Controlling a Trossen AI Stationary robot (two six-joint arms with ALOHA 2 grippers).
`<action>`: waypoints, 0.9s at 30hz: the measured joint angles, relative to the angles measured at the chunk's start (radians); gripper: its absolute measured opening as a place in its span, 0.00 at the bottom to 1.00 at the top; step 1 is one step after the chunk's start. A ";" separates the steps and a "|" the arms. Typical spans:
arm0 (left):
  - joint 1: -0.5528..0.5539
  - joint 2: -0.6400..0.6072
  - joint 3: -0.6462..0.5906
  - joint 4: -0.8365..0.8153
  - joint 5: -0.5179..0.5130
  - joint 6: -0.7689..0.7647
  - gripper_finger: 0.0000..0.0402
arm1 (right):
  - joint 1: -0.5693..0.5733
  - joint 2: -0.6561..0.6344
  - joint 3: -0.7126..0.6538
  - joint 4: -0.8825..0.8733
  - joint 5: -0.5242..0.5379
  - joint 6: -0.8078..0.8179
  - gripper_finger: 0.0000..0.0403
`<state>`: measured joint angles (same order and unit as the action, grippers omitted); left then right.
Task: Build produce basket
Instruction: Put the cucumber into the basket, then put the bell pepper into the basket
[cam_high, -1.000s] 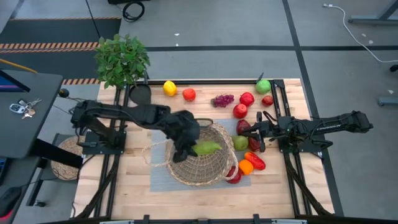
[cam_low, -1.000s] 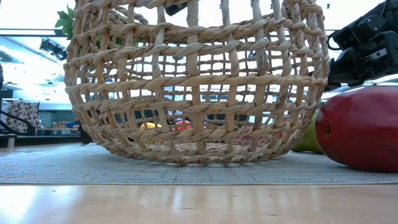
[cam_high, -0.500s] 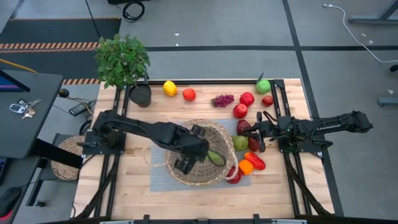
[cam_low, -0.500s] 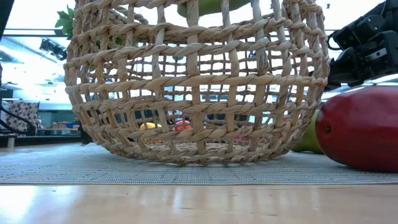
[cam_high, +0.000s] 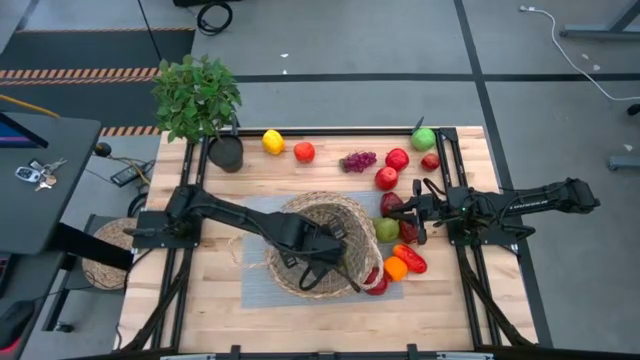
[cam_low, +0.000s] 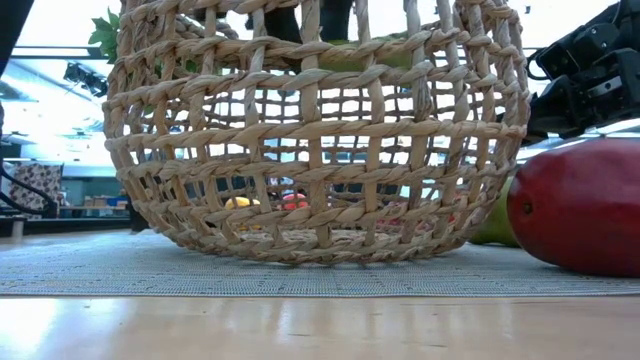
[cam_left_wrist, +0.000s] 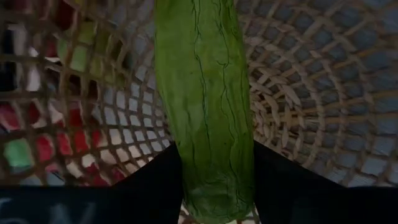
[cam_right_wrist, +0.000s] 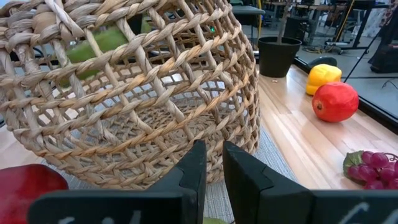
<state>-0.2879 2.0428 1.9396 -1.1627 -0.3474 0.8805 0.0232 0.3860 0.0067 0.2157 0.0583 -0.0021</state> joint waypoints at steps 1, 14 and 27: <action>0.004 0.008 0.000 -0.008 0.001 -0.001 0.39 | 0.000 0.000 0.000 0.000 0.000 0.000 0.15; 0.021 0.089 0.000 -0.057 0.079 -0.038 0.44 | 0.000 0.000 0.000 0.016 0.000 0.000 0.15; 0.027 0.006 0.017 -0.062 -0.005 -0.178 0.78 | 0.000 0.000 0.000 0.029 0.000 0.000 0.15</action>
<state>-0.2606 2.0491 1.9570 -1.2248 -0.3525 0.7029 0.0232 0.3859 0.0067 0.2450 0.0586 -0.0020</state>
